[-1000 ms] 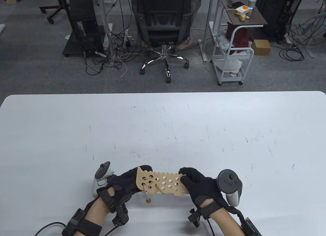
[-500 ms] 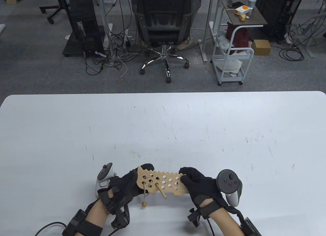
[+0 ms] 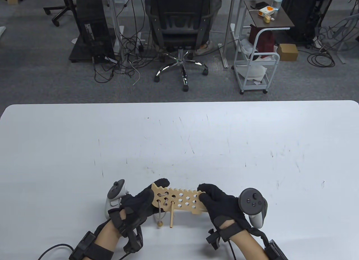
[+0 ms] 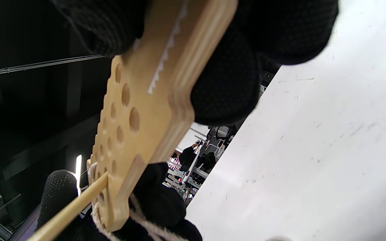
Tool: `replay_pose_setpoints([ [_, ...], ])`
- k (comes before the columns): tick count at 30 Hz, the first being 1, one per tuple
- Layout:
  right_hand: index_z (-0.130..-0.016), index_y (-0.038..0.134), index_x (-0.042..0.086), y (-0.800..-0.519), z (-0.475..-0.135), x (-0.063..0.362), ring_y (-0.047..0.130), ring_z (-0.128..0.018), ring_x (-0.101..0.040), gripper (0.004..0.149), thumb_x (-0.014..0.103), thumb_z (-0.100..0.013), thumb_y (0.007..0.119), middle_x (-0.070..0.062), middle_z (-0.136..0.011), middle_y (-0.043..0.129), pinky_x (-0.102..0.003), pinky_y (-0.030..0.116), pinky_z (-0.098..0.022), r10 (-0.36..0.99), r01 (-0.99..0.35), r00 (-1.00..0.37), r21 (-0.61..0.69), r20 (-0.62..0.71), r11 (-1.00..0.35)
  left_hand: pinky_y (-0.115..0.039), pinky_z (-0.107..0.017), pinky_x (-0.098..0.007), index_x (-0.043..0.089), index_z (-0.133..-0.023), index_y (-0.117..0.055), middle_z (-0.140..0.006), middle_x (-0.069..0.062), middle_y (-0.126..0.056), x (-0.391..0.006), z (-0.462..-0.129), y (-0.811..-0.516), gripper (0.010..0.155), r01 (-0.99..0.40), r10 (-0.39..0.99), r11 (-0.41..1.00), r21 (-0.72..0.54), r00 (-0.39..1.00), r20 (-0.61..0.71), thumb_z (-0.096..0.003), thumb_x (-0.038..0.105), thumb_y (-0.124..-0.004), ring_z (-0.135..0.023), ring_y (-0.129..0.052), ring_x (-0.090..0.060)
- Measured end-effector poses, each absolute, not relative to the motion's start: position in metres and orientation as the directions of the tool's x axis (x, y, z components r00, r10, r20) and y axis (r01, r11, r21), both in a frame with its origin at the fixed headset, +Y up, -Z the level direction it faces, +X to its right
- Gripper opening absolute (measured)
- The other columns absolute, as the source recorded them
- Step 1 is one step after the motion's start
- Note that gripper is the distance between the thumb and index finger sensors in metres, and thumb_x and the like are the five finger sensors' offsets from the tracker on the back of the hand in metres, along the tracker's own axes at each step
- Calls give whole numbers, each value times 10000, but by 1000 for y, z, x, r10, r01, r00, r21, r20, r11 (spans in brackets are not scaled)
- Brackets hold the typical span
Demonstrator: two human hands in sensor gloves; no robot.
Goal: Thread rope through all holes on crocodile lacing toy
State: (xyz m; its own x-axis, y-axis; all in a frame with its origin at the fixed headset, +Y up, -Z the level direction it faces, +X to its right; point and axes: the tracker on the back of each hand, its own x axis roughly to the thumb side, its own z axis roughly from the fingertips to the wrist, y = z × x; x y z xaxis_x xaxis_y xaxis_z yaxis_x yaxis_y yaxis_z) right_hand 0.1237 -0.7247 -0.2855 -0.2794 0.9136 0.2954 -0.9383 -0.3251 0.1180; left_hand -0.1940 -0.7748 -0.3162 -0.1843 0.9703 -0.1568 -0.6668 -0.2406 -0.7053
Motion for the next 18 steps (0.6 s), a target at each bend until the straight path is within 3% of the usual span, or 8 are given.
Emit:
replay_pose_setpoints([
  [3,-862,740,167,-725,-286,124,1030,-442,-266,444,354,-461,759,-48,-670,959,-475,775,-430,912,-937,-283,115,296,-329,-555,-765,-568,418,-1118,-453,-1113,-27,-678,-197,-317,-773,773,-717,990,-143,-683,-112,-89,-438,704,-683,-1000,-697,-364],
  [8,-863,740,167,-725,-285,125,1031,-443,-265,444,354,-461,760,-50,-672,957,-474,774,-432,912,-938,-286,111,294,-330,-536,-767,-577,401,-1125,-432,-1116,-43,-662,-196,-317,-774,786,-699,984,-180,-692,-133,-122,-443,694,-691,-1007,-672,-378],
  [12,-863,739,166,-725,-286,125,1030,-443,-267,445,356,-461,760,-52,-671,957,-474,774,-433,912,-938,-288,105,291,-329,-526,-772,-572,408,-1124,-420,-1122,-38,-635,-200,-319,-771,785,-739,994,-110,-664,-91,-63,-445,699,-685,-1021,-643,-369],
  [18,-863,740,163,-725,-286,128,1034,-438,-261,445,363,-465,766,-50,-669,959,-470,778,-428,913,-938,-305,80,272,-338,-495,-778,-571,436,-1119,-411,-1141,-51,-560,-212,-320,-763,776,-838,998,51,-543,24,58,-444,690,-696,-1042,-573,-372],
])
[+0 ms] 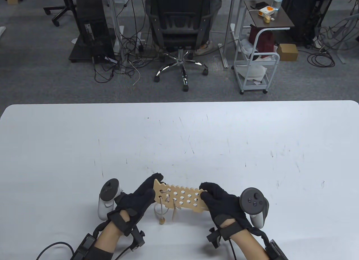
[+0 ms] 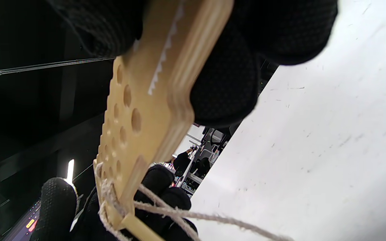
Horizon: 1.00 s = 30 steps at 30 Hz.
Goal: Thread rope through all holes on crocodile lacing toy
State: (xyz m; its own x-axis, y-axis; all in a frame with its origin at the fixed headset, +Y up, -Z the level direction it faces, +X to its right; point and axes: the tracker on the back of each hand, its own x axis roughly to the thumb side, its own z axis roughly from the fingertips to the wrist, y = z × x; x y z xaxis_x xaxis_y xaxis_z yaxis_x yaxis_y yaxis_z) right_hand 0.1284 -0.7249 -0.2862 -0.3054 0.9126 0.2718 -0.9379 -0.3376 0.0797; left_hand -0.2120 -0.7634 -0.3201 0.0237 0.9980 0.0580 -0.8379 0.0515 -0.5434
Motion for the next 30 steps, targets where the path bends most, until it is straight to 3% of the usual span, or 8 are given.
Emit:
replay_pose_setpoints([
  [5,-860,744,159,-725,-287,131,1043,-430,-255,446,369,-468,770,-50,-663,966,-464,788,-417,915,-939,-318,53,249,-341,-458,-784,-571,465,-1115,-383,-1153,-56,-498,-221,-319,-755,769,-891,983,167,-422,119,139,-448,681,-699,-1055,-514,-373],
  [11,-859,743,150,-727,-289,136,1056,-427,-250,447,371,-471,772,-50,-662,974,-459,799,-407,916,-936,-341,15,212,-352,-483,-774,-569,460,-1099,-479,-1098,-53,-602,-228,-314,-742,733,-901,932,336,-274,276,234,-437,670,-715,-1009,-598,-362],
  [18,-874,702,115,-731,-291,142,1073,-448,-250,472,360,-475,766,-64,-688,970,-442,818,-397,926,-940,-341,-26,160,-341,-549,-747,-561,410,-983,-768,-956,-36,-796,-224,-308,-734,609,-857,862,476,-199,410,297,-422,646,-762,-888,-761,-335],
  [25,-875,700,75,-733,-291,142,1088,-447,-259,491,335,-465,777,-87,-700,982,-437,834,-382,943,-953,-303,-26,137,-302,-627,-704,-549,309,-865,-918,-747,-11,-945,-210,-306,-734,561,-808,829,541,-235,465,310,-406,610,-804,-733,-896,-305],
  [30,-876,698,72,-734,-290,138,1088,-452,-257,495,330,-462,779,-86,-702,982,-432,835,-387,956,-964,-265,0,126,-267,-640,-696,-547,262,-866,-917,-721,-6,-956,-198,-304,-737,586,-733,781,620,-280,541,313,-386,594,-865,-704,-913,-295],
])
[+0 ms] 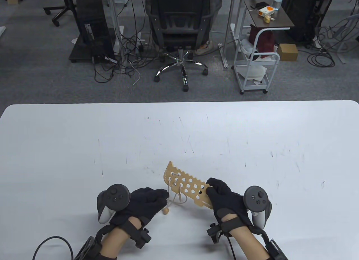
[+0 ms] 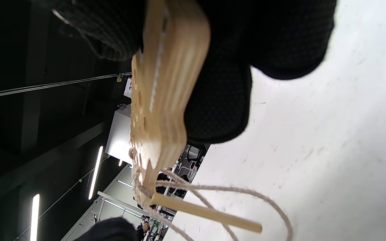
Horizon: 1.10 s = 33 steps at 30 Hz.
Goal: Thread rope through all holes on crocodile lacing toy
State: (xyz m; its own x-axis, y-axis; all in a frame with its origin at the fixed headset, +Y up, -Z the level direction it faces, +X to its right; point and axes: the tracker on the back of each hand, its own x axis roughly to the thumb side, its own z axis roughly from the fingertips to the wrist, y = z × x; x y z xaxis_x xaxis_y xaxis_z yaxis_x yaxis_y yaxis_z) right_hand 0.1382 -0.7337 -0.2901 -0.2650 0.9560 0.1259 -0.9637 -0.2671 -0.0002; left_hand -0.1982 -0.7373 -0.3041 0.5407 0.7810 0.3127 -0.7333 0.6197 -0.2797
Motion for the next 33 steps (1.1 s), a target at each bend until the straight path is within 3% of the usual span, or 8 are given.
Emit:
replay_pose_setpoints([
  [15,-876,695,68,-738,-287,122,1087,-467,-258,497,327,-462,781,-92,-711,976,-435,837,-389,983,-980,-149,118,107,-161,-631,-701,-551,243,-916,-859,-738,1,-928,-177,-303,-750,664,-641,738,673,-369,616,274,-348,577,-943,-712,-899,-284],
  [21,-881,685,66,-739,-286,119,1083,-478,-262,502,325,-462,780,-95,-719,968,-436,834,-395,990,-981,-109,152,87,-121,-642,-701,-543,318,-882,-879,-722,30,-924,-175,-303,-751,598,-639,741,669,-378,616,269,-343,565,-955,-704,-906,-259],
  [24,-885,678,67,-740,-286,117,1080,-483,-261,503,327,-466,776,-92,-724,964,-434,834,-397,995,-978,-78,187,70,-89,-662,-696,-531,368,-793,-939,-685,52,-944,-176,-304,-751,476,-660,756,654,-371,592,279,-348,533,-972,-676,-931,-239],
  [33,-888,677,73,-741,-289,122,1079,-487,-256,501,331,-470,773,-87,-730,961,-430,834,-399,992,-980,-104,161,73,-114,-656,-698,-536,355,-797,-958,-740,27,-948,-178,-305,-749,461,-658,748,663,-356,593,298,-369,525,-938,-706,-927,-262],
])
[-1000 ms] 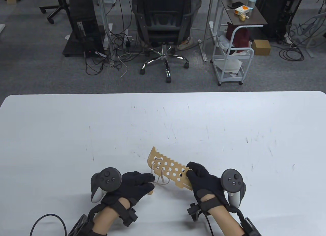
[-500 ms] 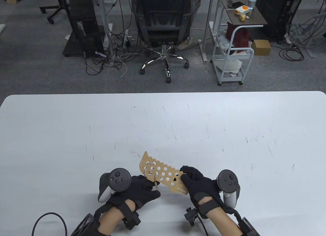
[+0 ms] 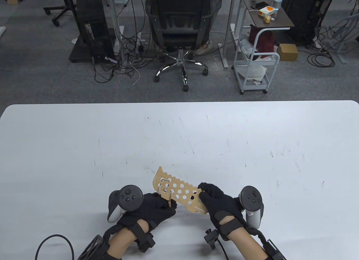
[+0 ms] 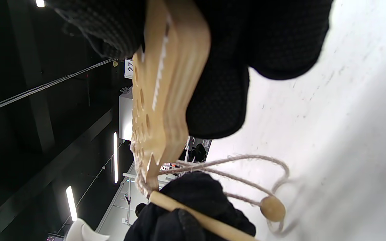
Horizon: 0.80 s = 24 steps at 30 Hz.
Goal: Thread rope through all holes on crocodile lacing toy
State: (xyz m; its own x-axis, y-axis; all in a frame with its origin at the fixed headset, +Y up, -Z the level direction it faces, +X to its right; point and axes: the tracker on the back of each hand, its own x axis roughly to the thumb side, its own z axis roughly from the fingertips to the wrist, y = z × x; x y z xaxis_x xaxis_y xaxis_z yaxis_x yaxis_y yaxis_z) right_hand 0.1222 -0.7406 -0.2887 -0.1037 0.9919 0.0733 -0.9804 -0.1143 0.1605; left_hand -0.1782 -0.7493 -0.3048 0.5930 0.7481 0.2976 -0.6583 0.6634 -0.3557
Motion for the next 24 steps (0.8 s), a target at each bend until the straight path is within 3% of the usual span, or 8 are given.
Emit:
replay_pose_setpoints([
  [24,-895,677,93,-741,-302,148,1075,-496,-246,496,340,-476,771,-73,-737,959,-421,831,-405,976,-977,-199,58,91,-205,-666,-697,-532,351,-795,-942,-756,29,-960,-211,-304,-728,457,-773,777,612,-169,547,310,-381,534,-879,-724,-939,-262],
])
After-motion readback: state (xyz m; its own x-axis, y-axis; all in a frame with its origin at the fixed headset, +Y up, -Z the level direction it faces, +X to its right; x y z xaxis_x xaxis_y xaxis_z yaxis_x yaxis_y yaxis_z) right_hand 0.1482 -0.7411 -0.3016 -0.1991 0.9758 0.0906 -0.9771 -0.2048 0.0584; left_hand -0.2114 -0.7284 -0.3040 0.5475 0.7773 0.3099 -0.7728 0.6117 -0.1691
